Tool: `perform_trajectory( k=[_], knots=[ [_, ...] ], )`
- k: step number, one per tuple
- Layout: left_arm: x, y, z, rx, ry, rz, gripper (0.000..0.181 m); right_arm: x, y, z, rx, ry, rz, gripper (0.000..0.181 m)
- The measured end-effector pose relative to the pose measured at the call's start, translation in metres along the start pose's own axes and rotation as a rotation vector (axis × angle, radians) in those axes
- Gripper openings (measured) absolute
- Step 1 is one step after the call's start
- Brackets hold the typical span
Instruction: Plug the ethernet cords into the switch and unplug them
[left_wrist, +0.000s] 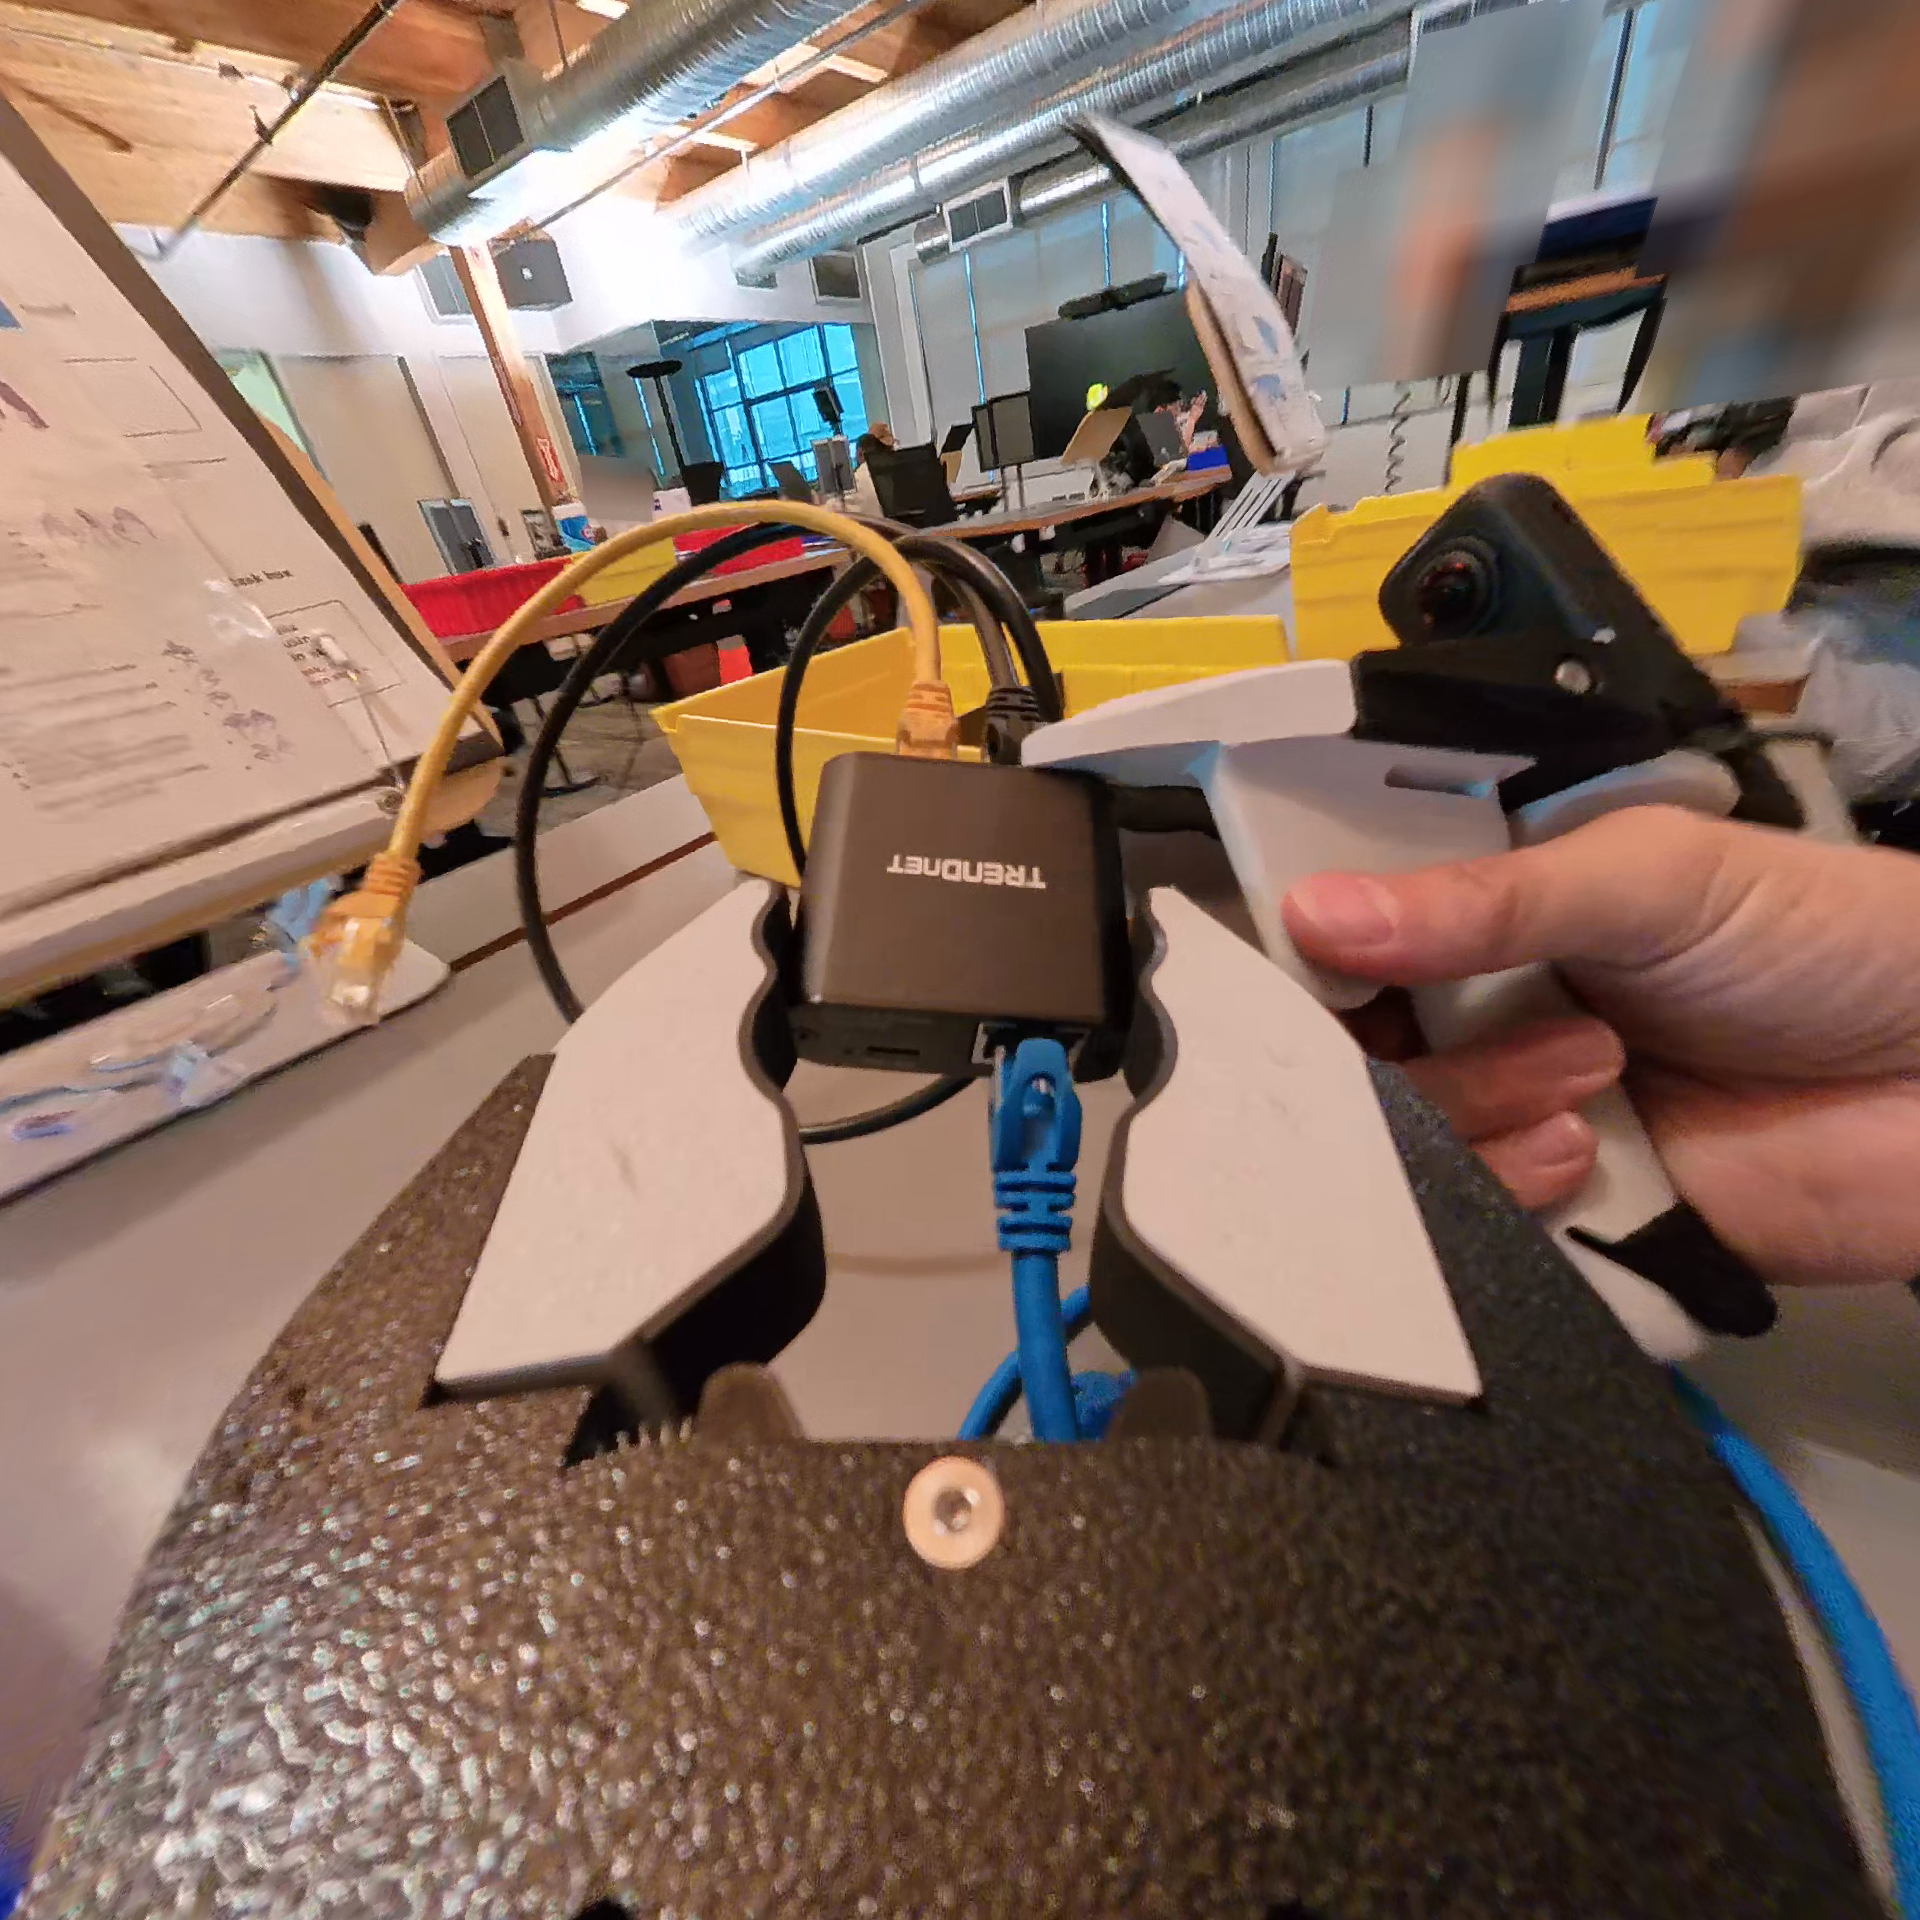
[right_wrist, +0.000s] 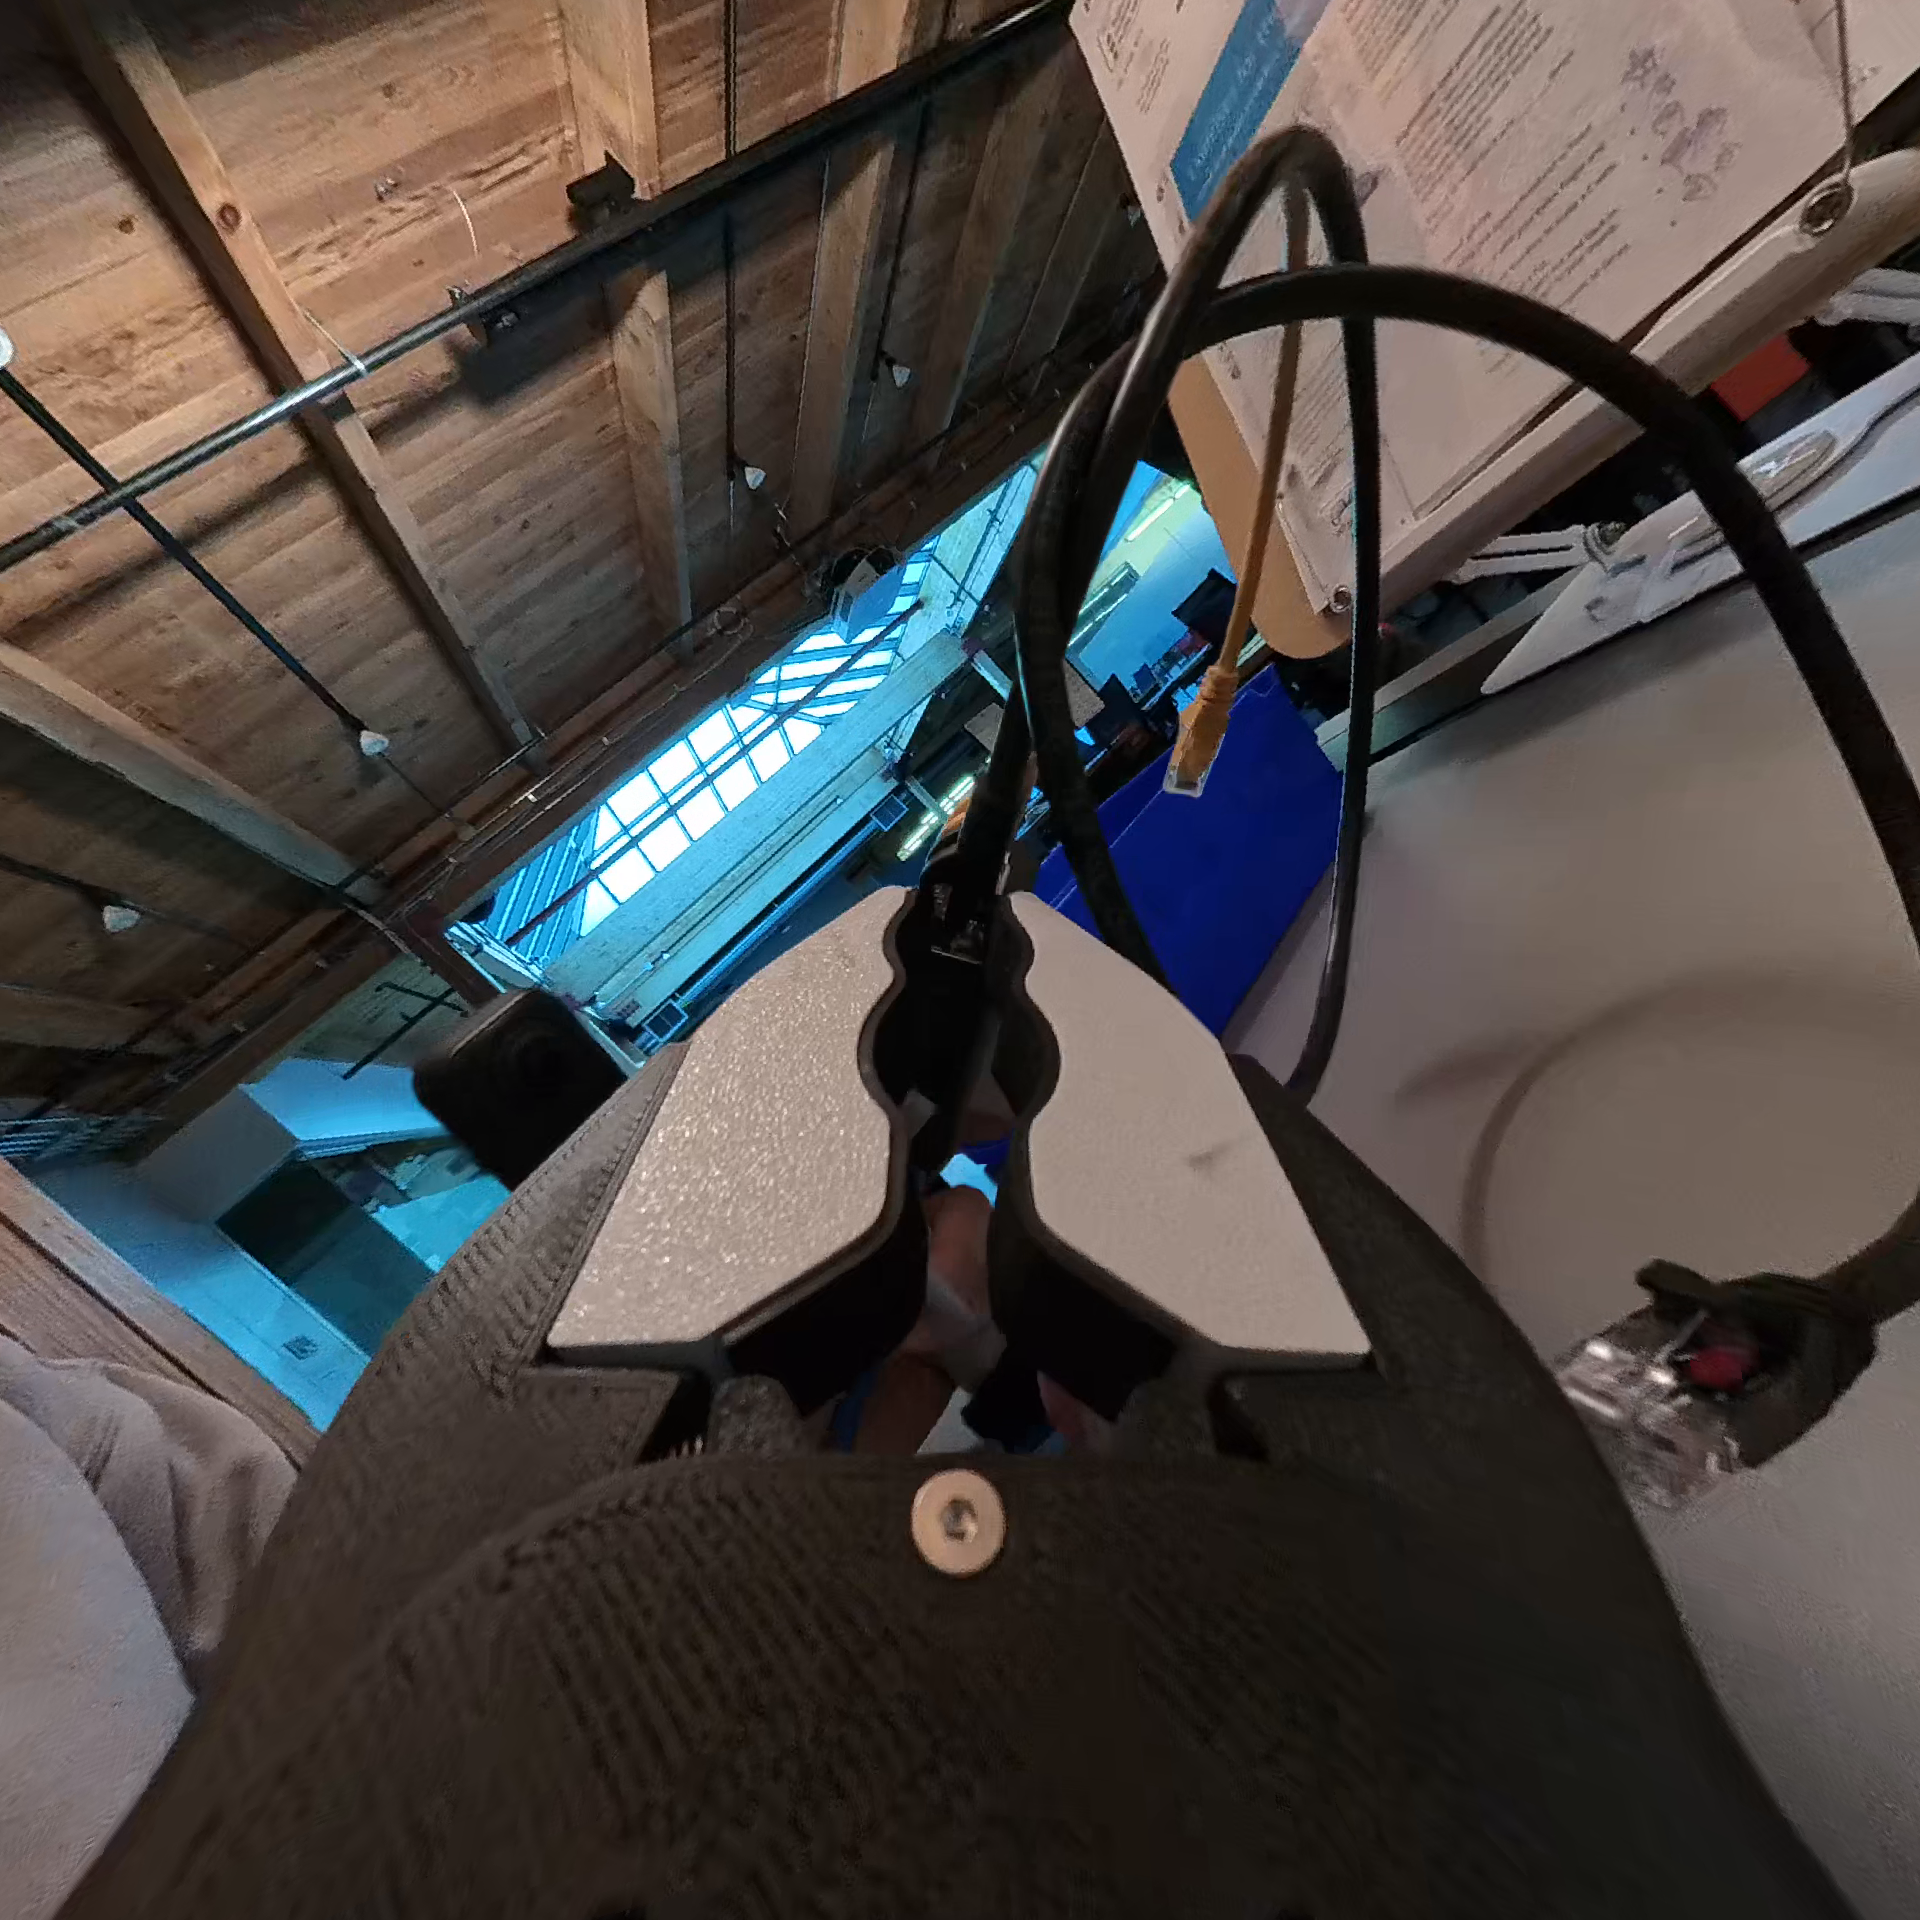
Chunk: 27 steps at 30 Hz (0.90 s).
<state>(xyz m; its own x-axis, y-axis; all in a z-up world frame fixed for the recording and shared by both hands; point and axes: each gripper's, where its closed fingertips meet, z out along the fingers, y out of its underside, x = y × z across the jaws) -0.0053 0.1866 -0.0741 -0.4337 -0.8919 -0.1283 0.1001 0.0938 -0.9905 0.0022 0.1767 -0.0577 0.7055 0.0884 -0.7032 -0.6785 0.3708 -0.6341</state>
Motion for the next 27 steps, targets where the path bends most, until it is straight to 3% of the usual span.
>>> perform_trajectory(
  k=[2, 9, 14, 17, 19, 21, 23, 27],
  knots=[
    [0.001, 0.0, 0.001, 0.018, 0.02, -0.088, 0.061, 0.002, 0.0, 0.0, -0.009, 0.007, -0.014, 0.013],
    [-0.002, -0.002, -0.001, -0.003, -0.029, 0.087, 0.061, -0.001, 0.001, 0.001, 0.0, -0.031, -0.006, 0.012],
    [0.0, -0.003, -0.001, 0.055, 0.031, -0.127, 0.061, -0.003, -0.001, 0.002, -0.01, -0.006, -0.06, 0.011],
    [-0.001, -0.001, -0.001, 0.012, -0.021, 0.039, 0.061, 0.001, -0.005, -0.001, 0.016, 0.011, -0.06, 0.011],
    [-0.003, -0.001, -0.003, 0.019, -0.019, 0.034, 0.061, 0.008, -0.029, -0.013, 0.087, 0.029, -0.053, 0.01],
    [-0.017, -0.002, -0.008, 0.047, -0.04, -0.05, 0.061, 0.012, -0.039, -0.023, 0.03, 0.082, -0.166, 0.011],
    [-0.03, -0.003, -0.014, 0.037, -0.08, 0.001, 0.061, -0.001, -0.039, -0.028, -0.051, 0.076, -0.273, 0.011],
    [-0.054, -0.008, -0.027, 0.072, -0.152, -0.059, 0.061, -0.024, -0.057, -0.033, -0.138, 0.089, -0.422, 0.011]
  ],
)
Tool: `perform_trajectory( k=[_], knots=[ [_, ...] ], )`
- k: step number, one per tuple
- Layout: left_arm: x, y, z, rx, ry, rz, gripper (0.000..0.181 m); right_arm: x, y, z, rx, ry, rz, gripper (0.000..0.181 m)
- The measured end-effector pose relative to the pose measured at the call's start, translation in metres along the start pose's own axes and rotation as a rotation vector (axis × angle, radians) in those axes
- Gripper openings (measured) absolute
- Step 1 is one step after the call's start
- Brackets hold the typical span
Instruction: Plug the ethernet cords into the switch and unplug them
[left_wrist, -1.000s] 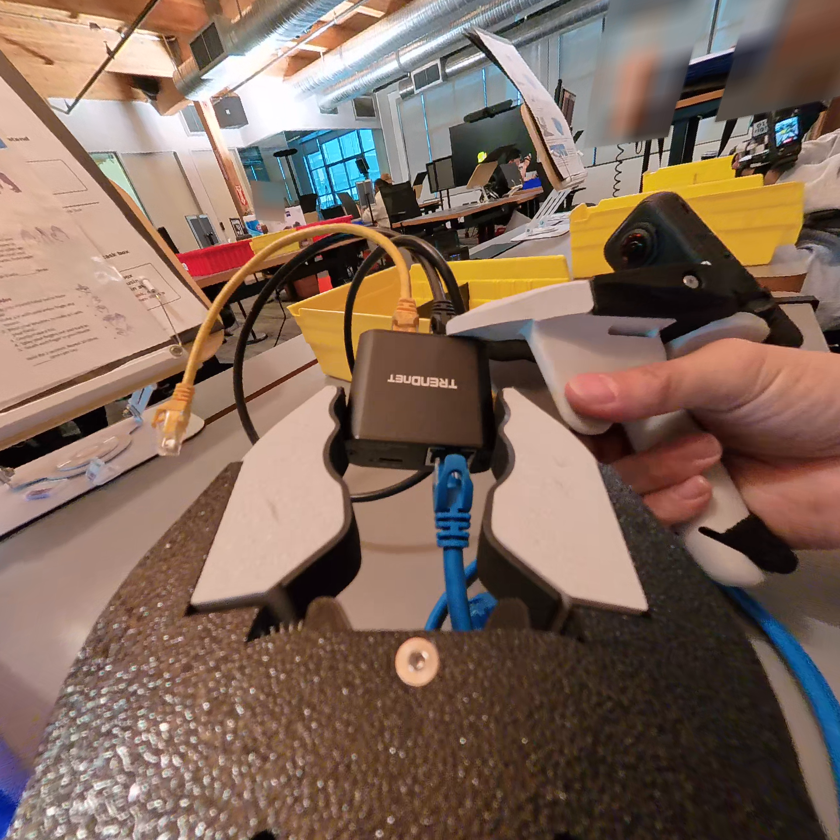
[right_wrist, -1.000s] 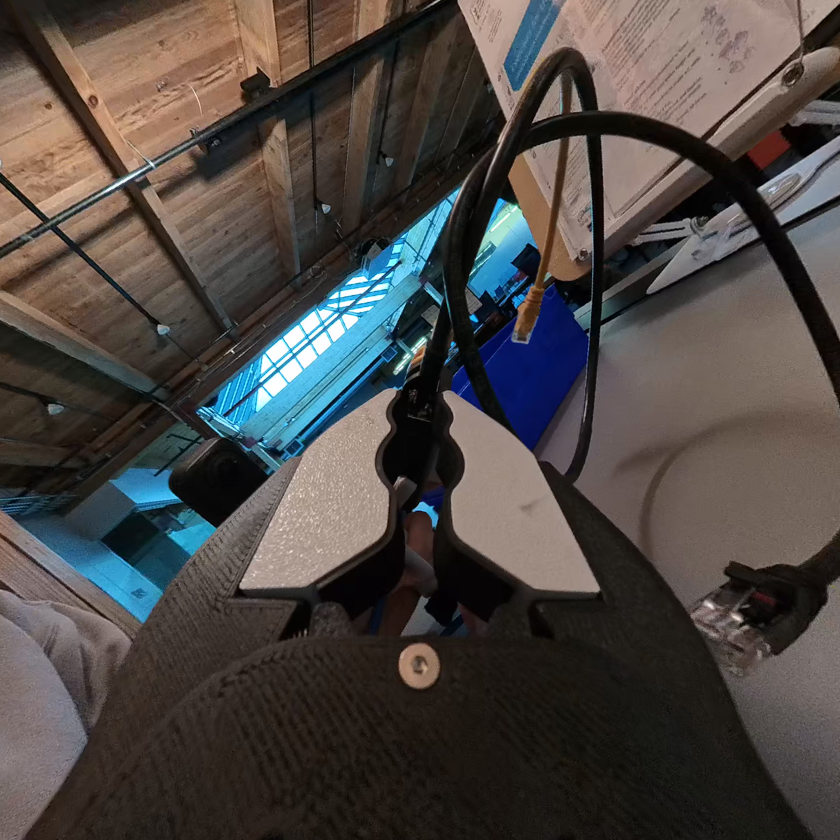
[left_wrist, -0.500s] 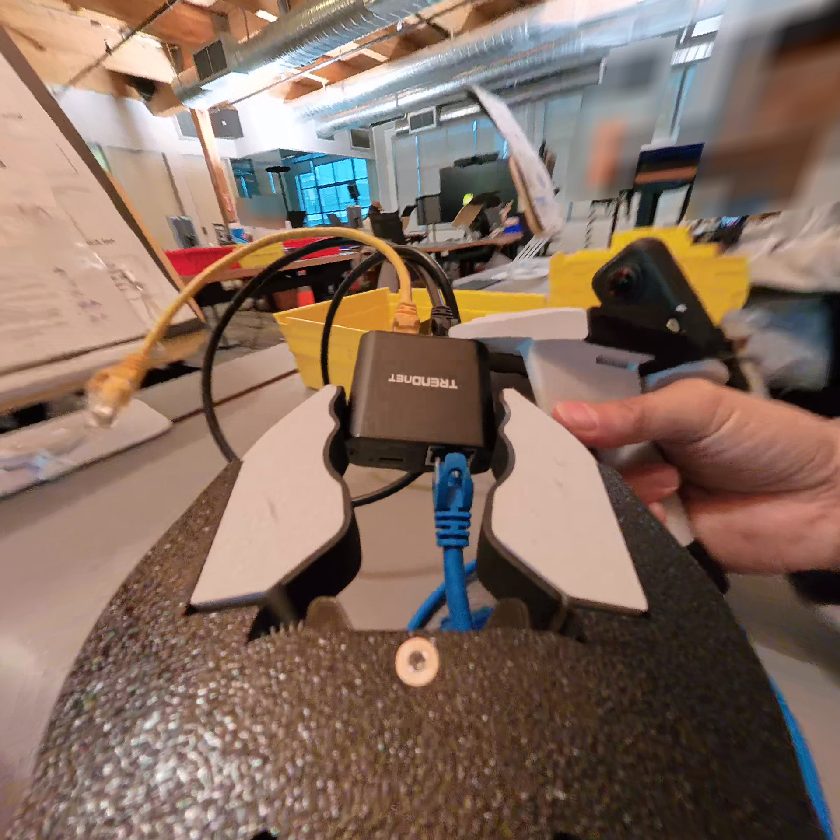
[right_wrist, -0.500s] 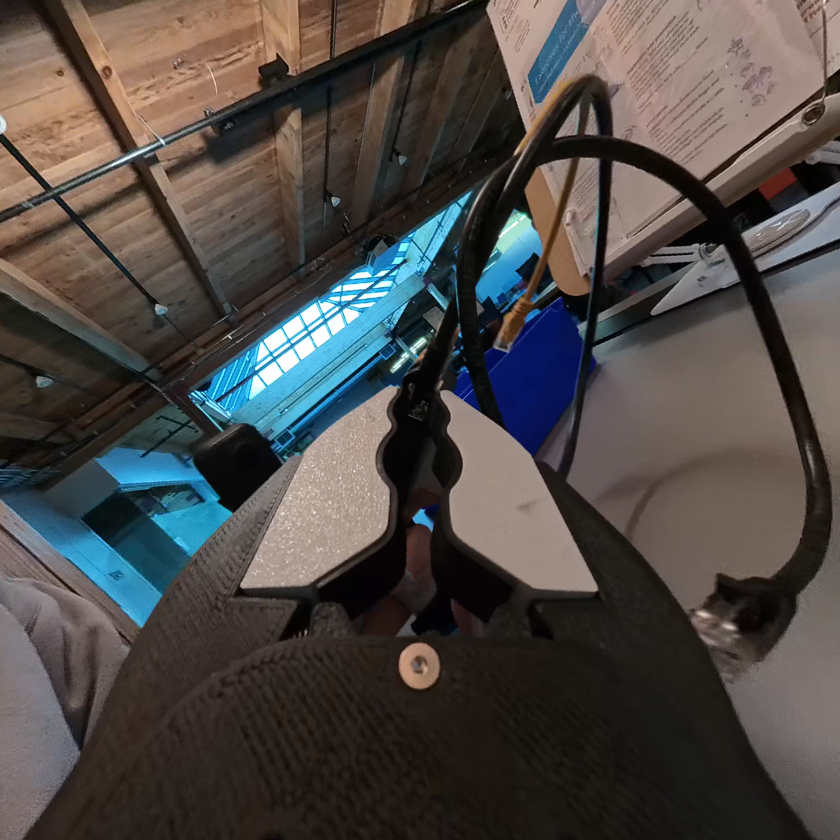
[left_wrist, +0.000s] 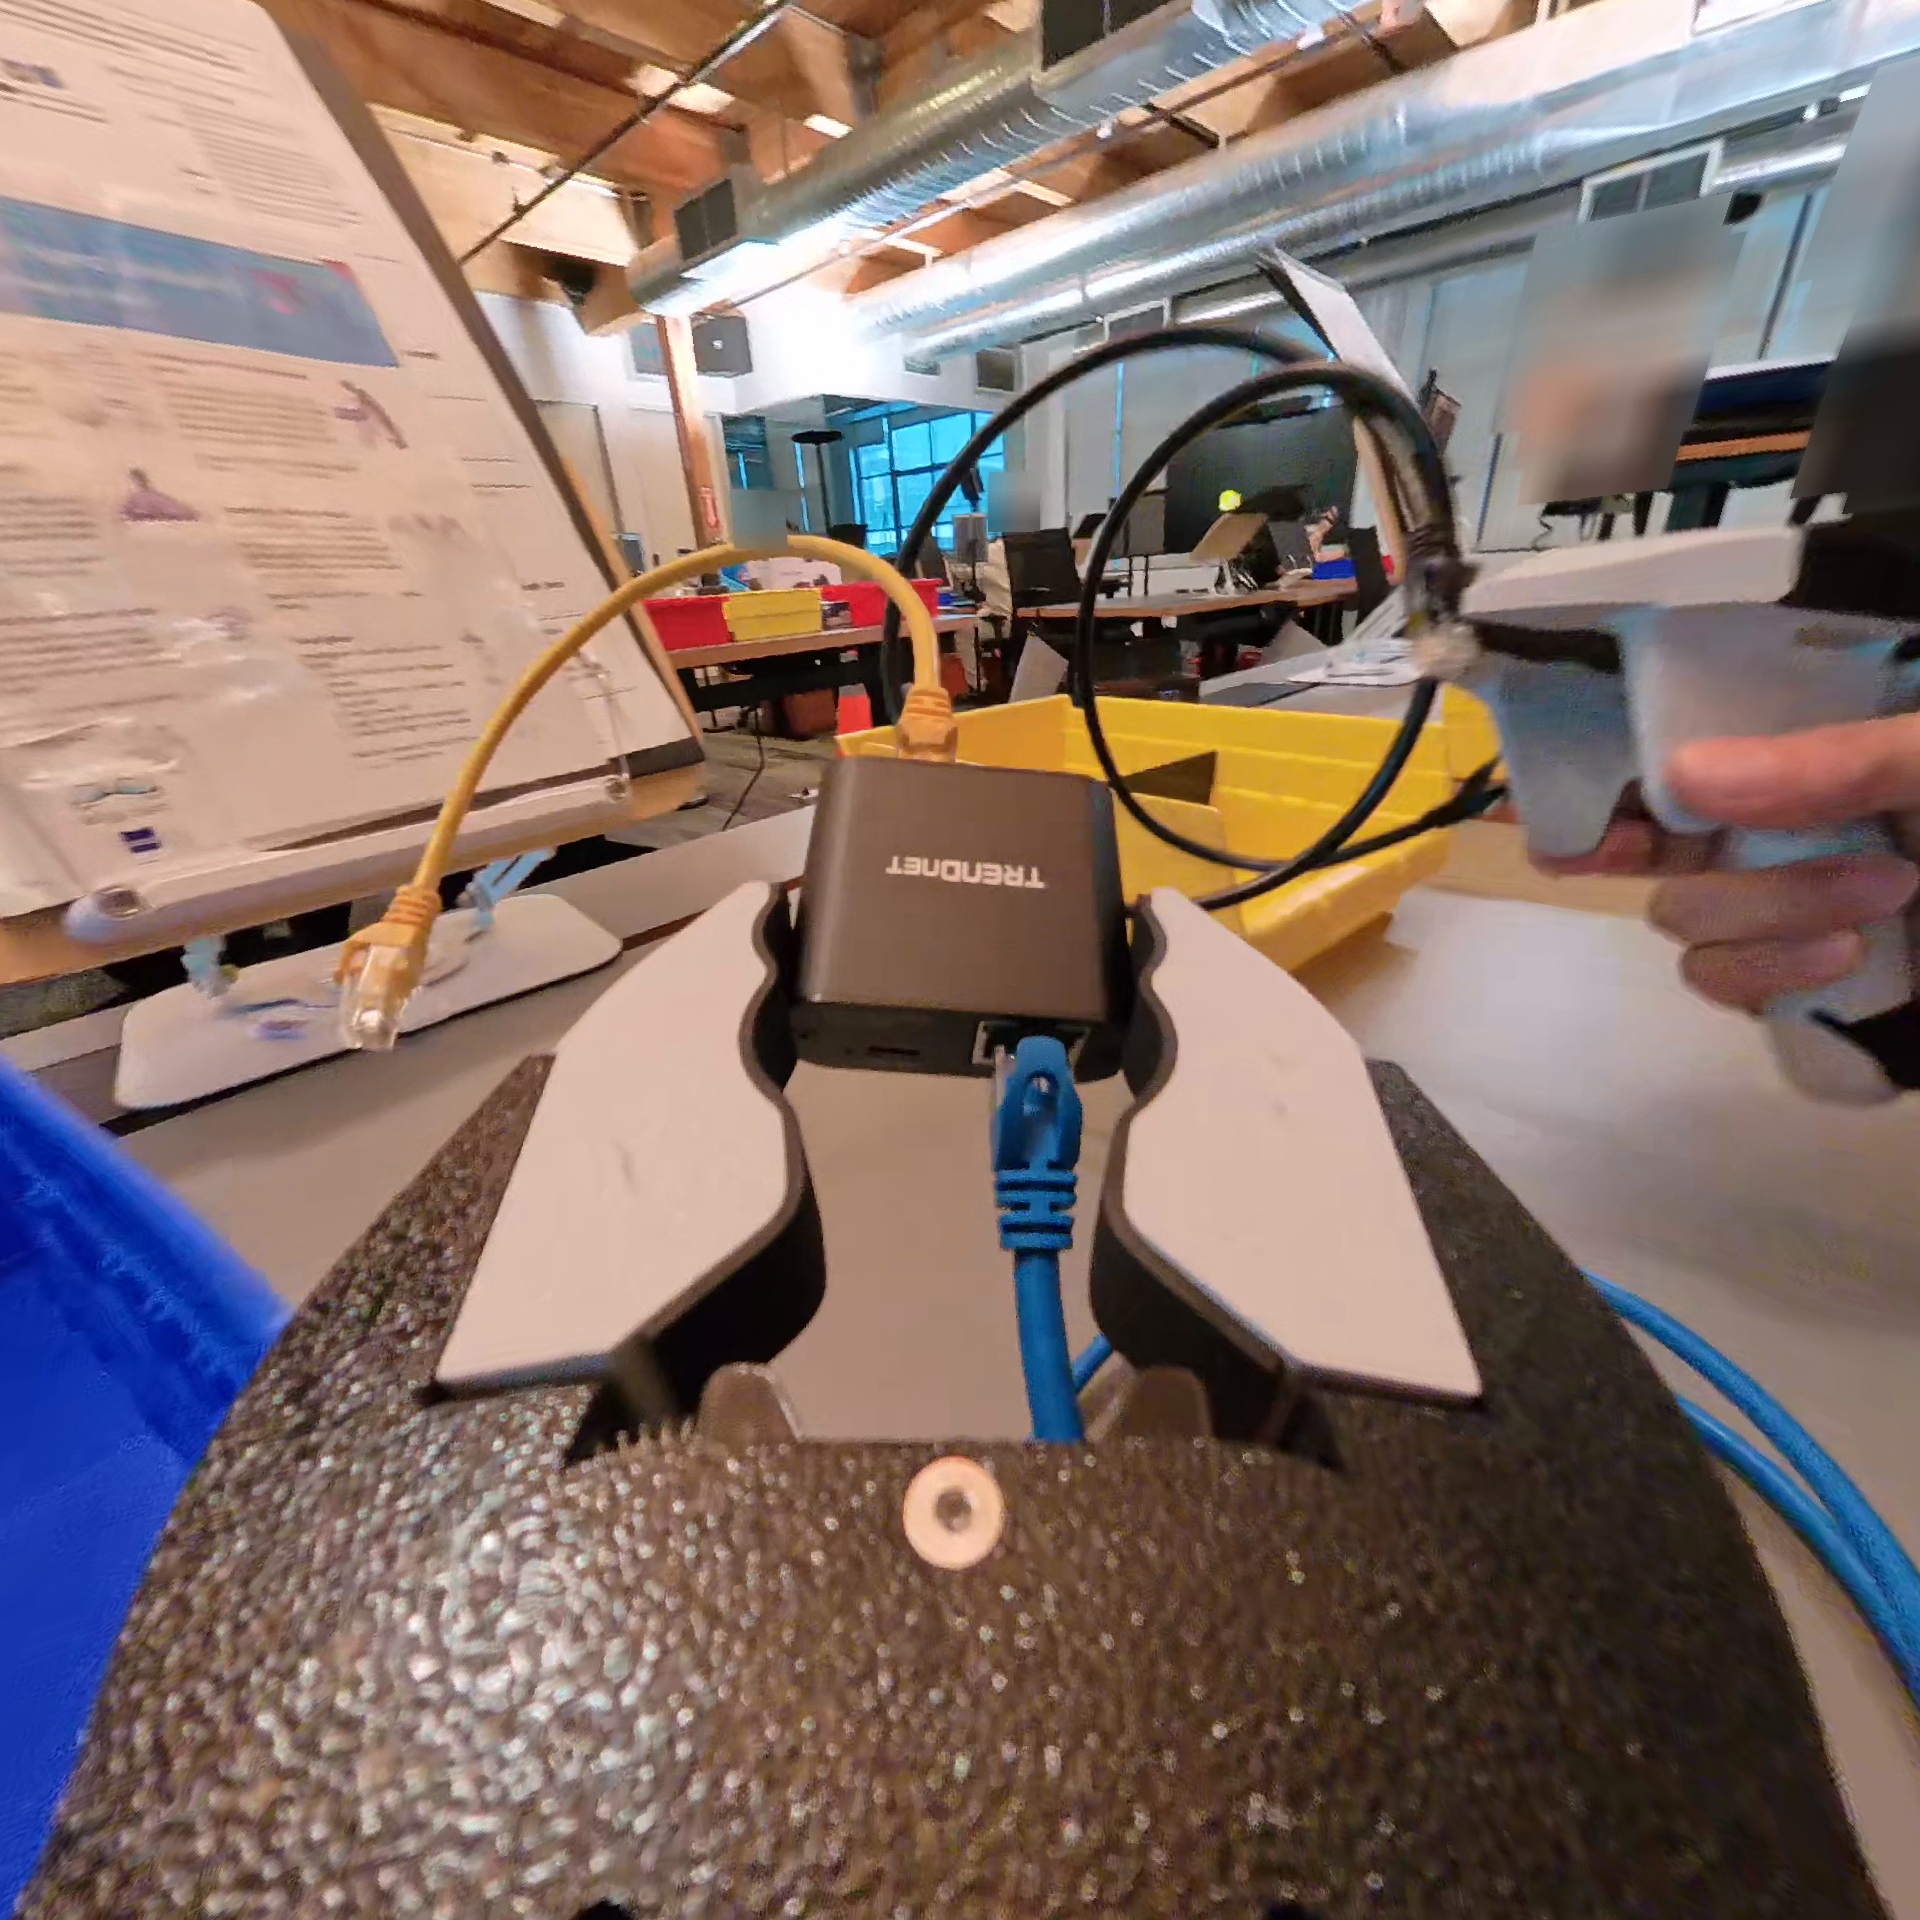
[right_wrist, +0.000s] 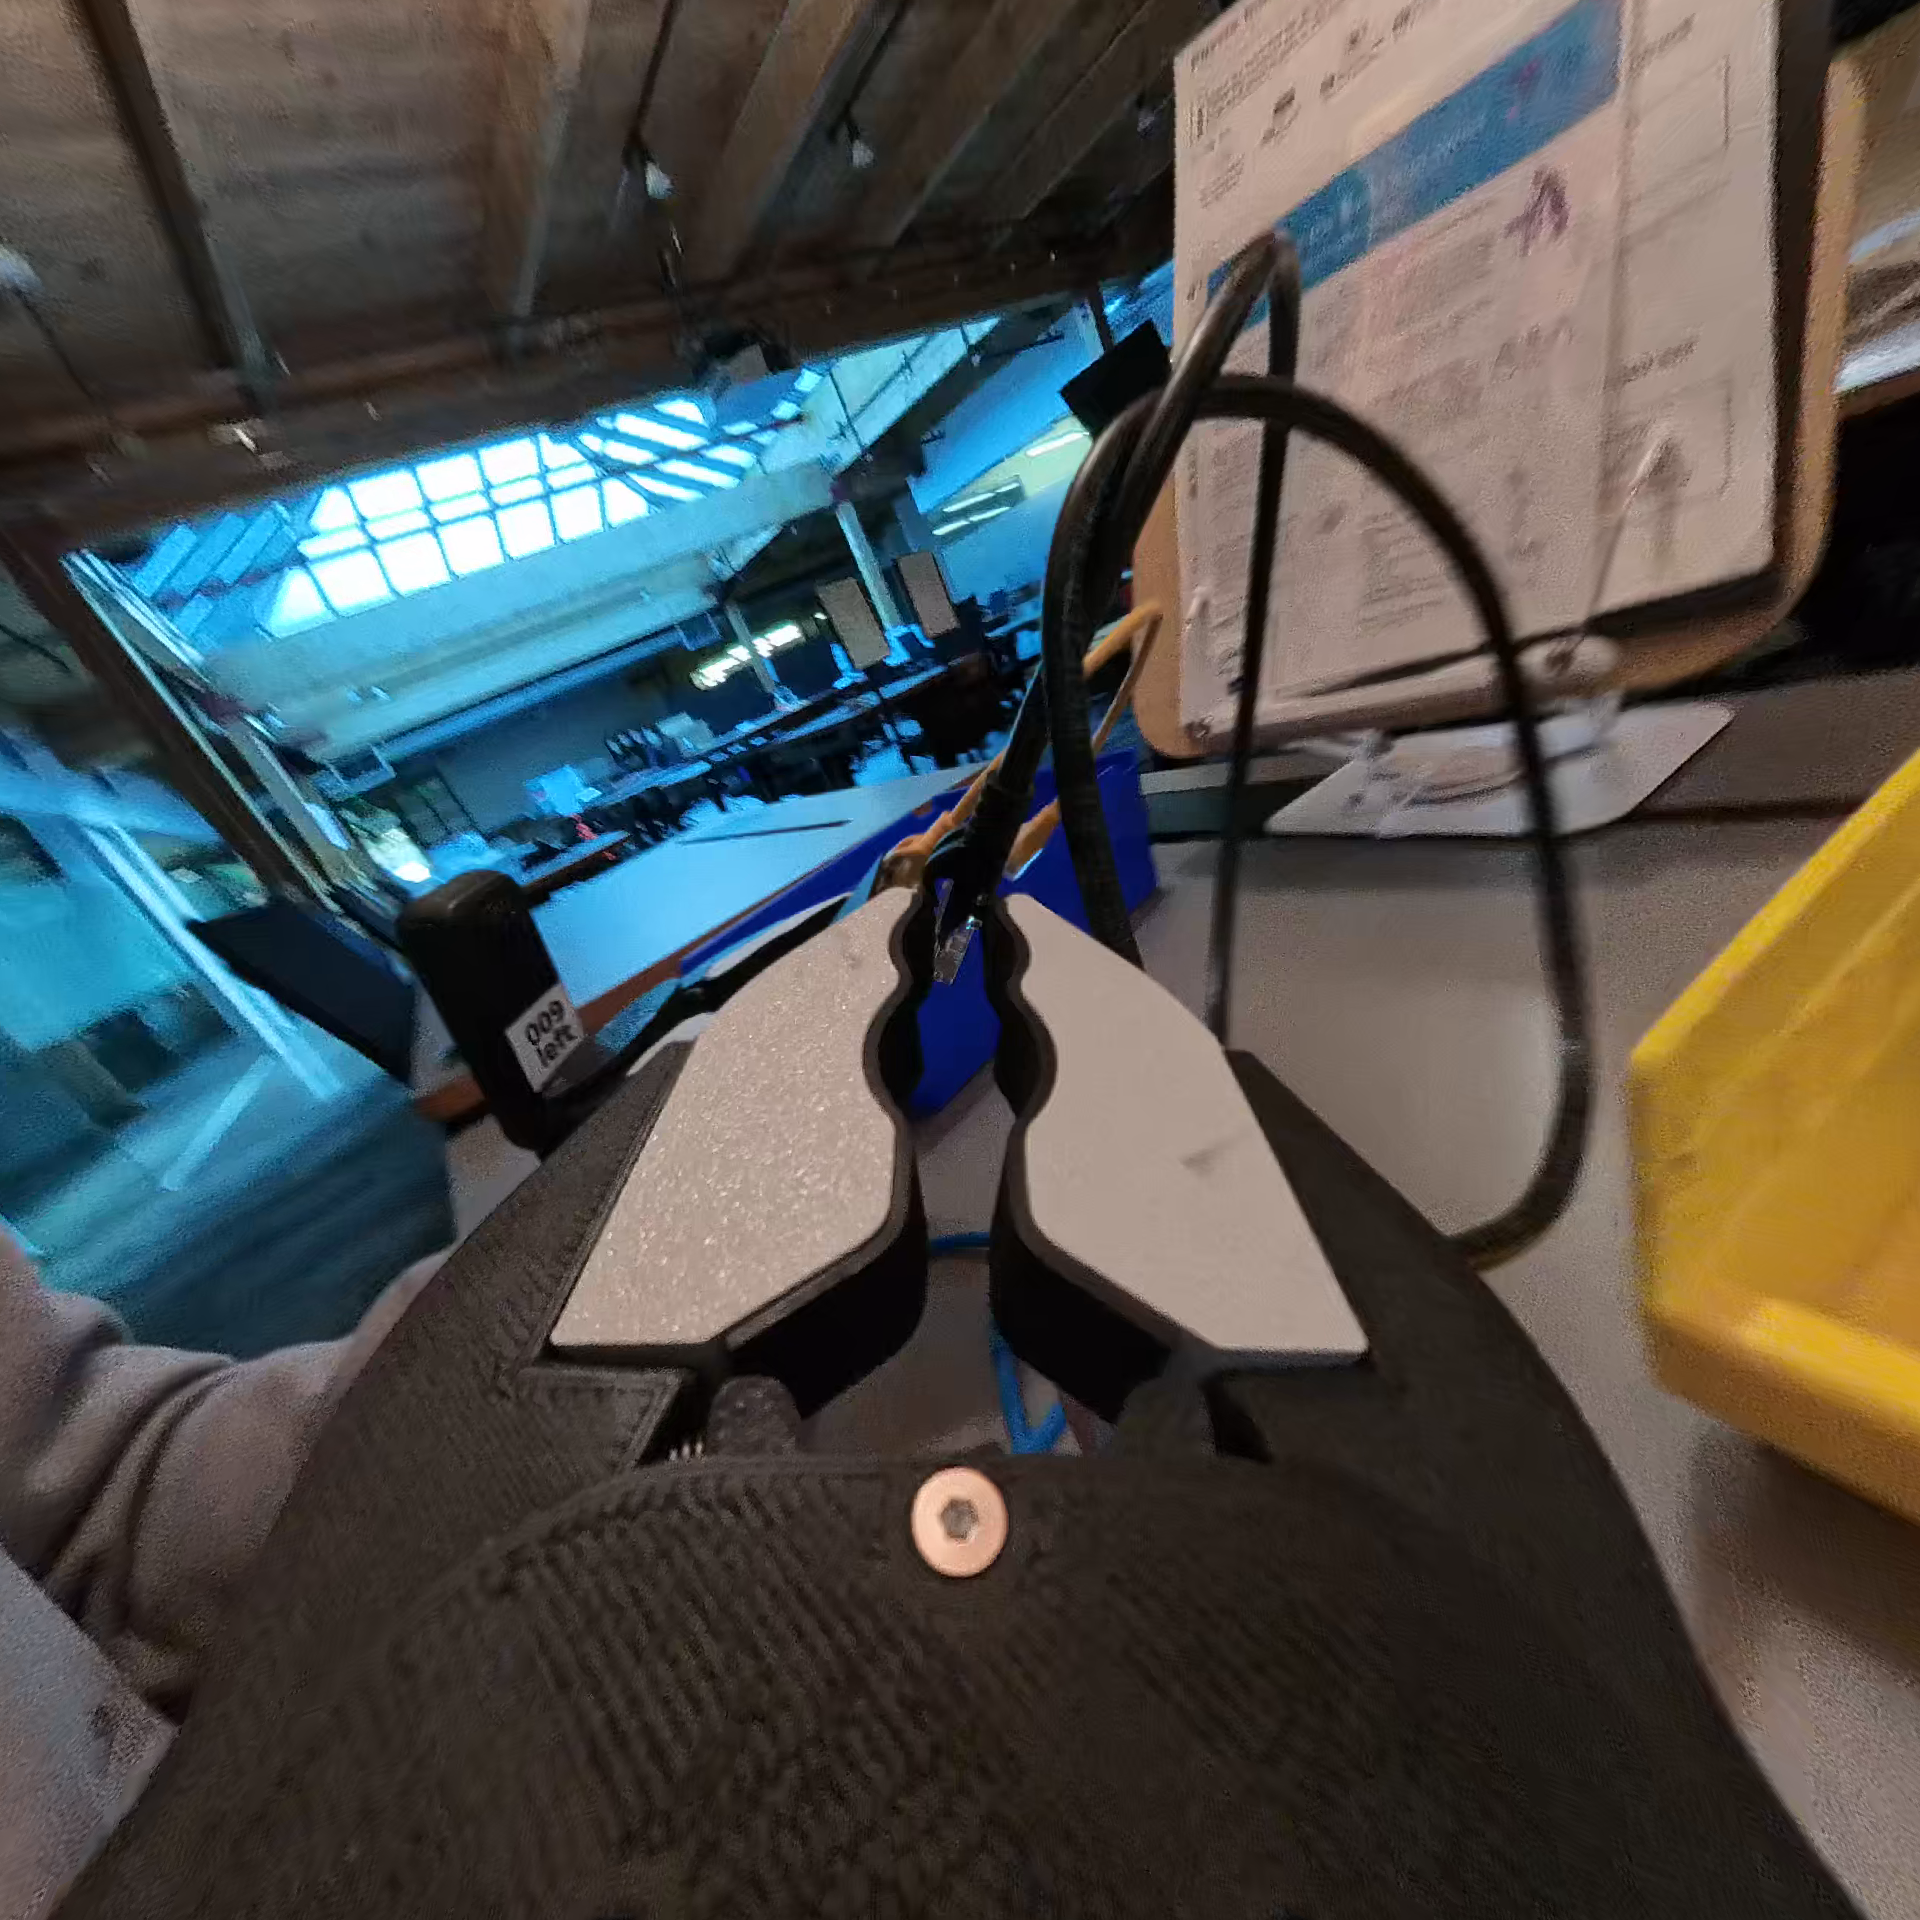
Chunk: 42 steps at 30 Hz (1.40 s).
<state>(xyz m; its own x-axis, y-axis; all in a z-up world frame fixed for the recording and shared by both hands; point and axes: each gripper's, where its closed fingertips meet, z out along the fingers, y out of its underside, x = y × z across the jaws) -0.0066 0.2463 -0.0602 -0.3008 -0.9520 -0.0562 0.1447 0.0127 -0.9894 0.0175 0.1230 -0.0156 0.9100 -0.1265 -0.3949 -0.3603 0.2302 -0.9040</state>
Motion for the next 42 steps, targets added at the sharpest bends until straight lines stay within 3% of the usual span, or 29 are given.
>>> perform_trajectory(
  k=[4, 7, 12, 15, 19, 21, 23, 24, 25, 27, 28, 31, 33, 35, 39, 42],
  knots=[
    [-0.015, -0.002, -0.006, -0.006, -0.035, 0.032, 0.061, 0.001, -0.049, -0.017, -0.004, 0.049, -0.113, 0.01],
    [-0.014, -0.003, -0.007, 0.001, -0.023, 0.022, 0.061, 0.012, -0.07, -0.028, -0.112, -0.019, -0.075, 0.011],
    [-0.001, -0.002, -0.002, -0.01, 0.023, 0.04, 0.061, 0.072, -0.09, -0.052, -0.228, -0.064, 0.142, 0.011],
    [0.005, -0.003, 0.0, -0.011, 0.04, 0.046, 0.061, 0.118, -0.08, -0.067, -0.314, -0.033, 0.339, 0.012],
    [0.009, -0.004, 0.0, -0.01, 0.05, 0.055, 0.061, 0.195, -0.055, -0.085, -0.39, 0.281, 0.405, 0.012],
    [0.008, -0.004, 0.0, -0.01, 0.047, 0.055, 0.061, 0.214, -0.048, -0.09, -0.443, 0.402, 0.289, 0.012],
    [0.007, -0.003, 0.0, -0.013, 0.05, 0.049, 0.061, 0.231, -0.03, -0.104, -0.611, 0.581, 0.163, 0.017],
    [0.007, -0.002, 0.0, -0.017, 0.054, 0.046, 0.061, 0.235, -0.024, -0.109, -0.687, 0.646, 0.071, 0.025],
    [0.008, 0.0, 0.001, -0.024, 0.062, 0.04, 0.061, 0.236, -0.019, -0.113, -0.759, 0.694, -0.006, 0.044],
    [0.01, 0.004, 0.002, -0.036, 0.087, 0.017, 0.061, 0.226, -0.02, -0.122, -0.846, 0.77, -0.124, 0.07],
    [0.011, 0.006, 0.002, -0.044, 0.104, 0.003, 0.061, 0.219, -0.03, -0.125, -0.814, 0.821, -0.196, 0.085],
    [0.022, 0.012, 0.003, -0.087, 0.193, -0.005, 0.061, 0.156, -0.049, -0.108, -0.54, 0.762, -0.254, 0.078],
    [0.032, 0.016, 0.002, -0.114, 0.268, -0.007, 0.061, 0.092, -0.038, -0.069, -0.283, 0.5, -0.127, 0.073],
    [0.043, 0.019, 0.002, -0.122, 0.33, -0.021, 0.061, 0.039, -0.006, -0.034, -0.126, 0.259, 0.045, 0.068],
    [0.067, 0.028, 0.001, -0.157, 0.447, -0.014, 0.061, -0.001, 0.066, 0.011, -0.077, 0.066, 0.426, 0.064],
    [0.079, 0.033, 0.002, -0.187, 0.47, 0.059, 0.061, -0.008, 0.078, 0.025, -0.023, -0.046, 0.642, 0.048]
  ],
)
